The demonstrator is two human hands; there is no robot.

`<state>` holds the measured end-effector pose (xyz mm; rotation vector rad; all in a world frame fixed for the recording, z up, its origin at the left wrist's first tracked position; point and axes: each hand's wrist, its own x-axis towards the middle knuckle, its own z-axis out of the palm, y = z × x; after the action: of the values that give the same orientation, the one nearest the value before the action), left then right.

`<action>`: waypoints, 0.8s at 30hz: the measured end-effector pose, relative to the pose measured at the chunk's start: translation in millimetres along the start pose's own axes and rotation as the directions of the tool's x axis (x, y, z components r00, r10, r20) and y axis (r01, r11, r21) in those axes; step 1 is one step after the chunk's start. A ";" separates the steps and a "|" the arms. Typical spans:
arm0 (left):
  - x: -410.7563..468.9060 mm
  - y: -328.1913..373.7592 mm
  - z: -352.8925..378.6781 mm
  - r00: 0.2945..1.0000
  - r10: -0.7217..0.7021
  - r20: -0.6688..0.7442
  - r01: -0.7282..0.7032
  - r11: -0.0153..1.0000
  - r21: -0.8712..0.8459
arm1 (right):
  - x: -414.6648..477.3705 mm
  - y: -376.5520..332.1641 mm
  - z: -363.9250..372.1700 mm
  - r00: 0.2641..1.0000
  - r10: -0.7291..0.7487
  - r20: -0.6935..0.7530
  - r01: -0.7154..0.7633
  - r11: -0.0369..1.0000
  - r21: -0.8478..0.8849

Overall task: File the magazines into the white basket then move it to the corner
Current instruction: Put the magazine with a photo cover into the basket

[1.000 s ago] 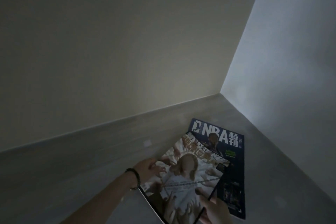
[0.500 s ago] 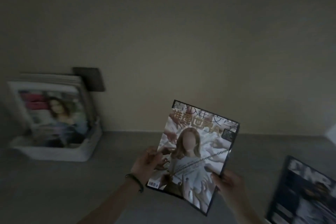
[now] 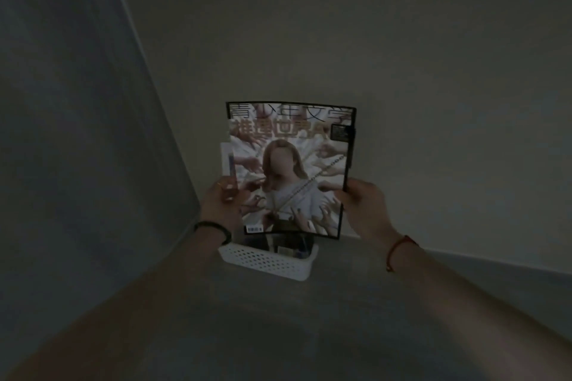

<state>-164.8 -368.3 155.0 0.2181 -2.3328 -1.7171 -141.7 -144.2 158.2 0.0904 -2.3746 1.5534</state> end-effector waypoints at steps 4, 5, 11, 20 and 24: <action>40.1 -16.9 -17.6 1.000 -0.010 -0.011 0.010 1.000 0.014 | 30.1 6.3 41.1 1.000 0.007 -0.012 -0.008 0.996 -0.086; 47.0 -23.5 -19.5 0.999 -0.035 -0.012 0.035 0.999 0.012 | 33.7 10.6 49.0 1.000 0.026 -0.011 -0.027 0.994 -0.107; 68.5 -70.9 -9.1 0.993 -0.119 0.004 0.119 0.990 0.081 | 42.2 53.6 82.3 0.978 0.209 -0.020 -0.206 0.936 -0.285; 74.4 -115.4 0.2 0.967 -0.255 -0.012 0.253 0.950 0.184 | 31.9 92.5 107.6 0.935 0.355 0.015 -0.319 0.857 -0.406; 55.3 -104.6 4.5 0.981 -0.182 -0.061 0.190 0.965 0.183 | 21.2 91.1 97.9 0.937 0.345 -0.057 -0.347 0.895 -0.282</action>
<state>-221.2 -409.7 59.6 0.5190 -2.5120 -1.5501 -202.6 -192.8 47.4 -0.4234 -2.6936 1.3132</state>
